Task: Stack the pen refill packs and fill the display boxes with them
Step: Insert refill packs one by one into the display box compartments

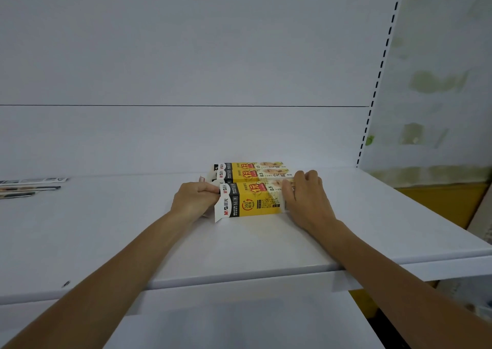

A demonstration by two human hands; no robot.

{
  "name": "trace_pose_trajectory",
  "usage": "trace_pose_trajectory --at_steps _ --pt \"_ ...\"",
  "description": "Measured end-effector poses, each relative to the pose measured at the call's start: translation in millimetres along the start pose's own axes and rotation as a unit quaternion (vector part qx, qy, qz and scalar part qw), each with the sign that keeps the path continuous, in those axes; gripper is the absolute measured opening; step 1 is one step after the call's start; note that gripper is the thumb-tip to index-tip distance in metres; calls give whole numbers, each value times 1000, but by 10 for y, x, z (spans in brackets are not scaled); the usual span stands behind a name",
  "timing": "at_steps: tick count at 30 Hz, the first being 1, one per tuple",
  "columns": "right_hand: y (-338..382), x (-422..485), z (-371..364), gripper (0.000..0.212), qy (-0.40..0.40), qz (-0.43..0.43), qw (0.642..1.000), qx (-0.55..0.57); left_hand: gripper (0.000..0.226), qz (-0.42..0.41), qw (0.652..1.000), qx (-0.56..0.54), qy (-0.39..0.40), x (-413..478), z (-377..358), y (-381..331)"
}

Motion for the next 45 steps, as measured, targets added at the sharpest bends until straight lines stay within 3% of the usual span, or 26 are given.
trace_pose_trajectory --at_steps 2,4,9,11,13,15,18,20,27,32,36,45 --pt "21 -20 22 34 -6 19 999 -29 24 -14 1000 21 11 37 -24 -4" --pt "19 -19 -3 36 -8 16 1000 16 29 -25 998 43 29 75 -60 -4" --pt "46 -19 50 31 -3 -24 1000 9 19 -8 993 100 63 85 -64 -32" --pt "21 -26 8 55 22 -63 998 -6 14 9 993 83 81 29 -5 -45" --pt "29 -34 63 61 19 -91 996 16 23 16 995 8 100 -37 83 -28" --pt "35 -46 126 48 -14 -94 994 62 25 -8 998 -35 48 -141 211 -6" --pt "118 10 202 44 -41 -44 995 84 15 -93 989 92 -75 -325 465 6" --pt "297 95 344 52 -60 5 990 131 15 -128 973 163 -105 -452 641 33" --pt "1571 492 764 44 -67 171 950 252 19 -117 947 240 -176 -808 1504 226" --pt "2665 633 780 50 -38 222 917 331 16 -69 936 263 -223 -984 2363 578" --pt "3468 690 500 53 19 266 907 325 18 -48 925 282 -250 -938 3061 852" --pt "4477 1406 -243 45 160 173 915 327 18 -56 927 310 -203 -131 4491 1283"
Point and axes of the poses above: each hand's wrist, its own x-axis towards the middle knuckle, its own z-axis out of the back of the hand, y = z × x, the point moved 3 cm from there along x, towards the middle knuckle, and after that the axes turned 2 degrees about z, right-handed, at the moved point
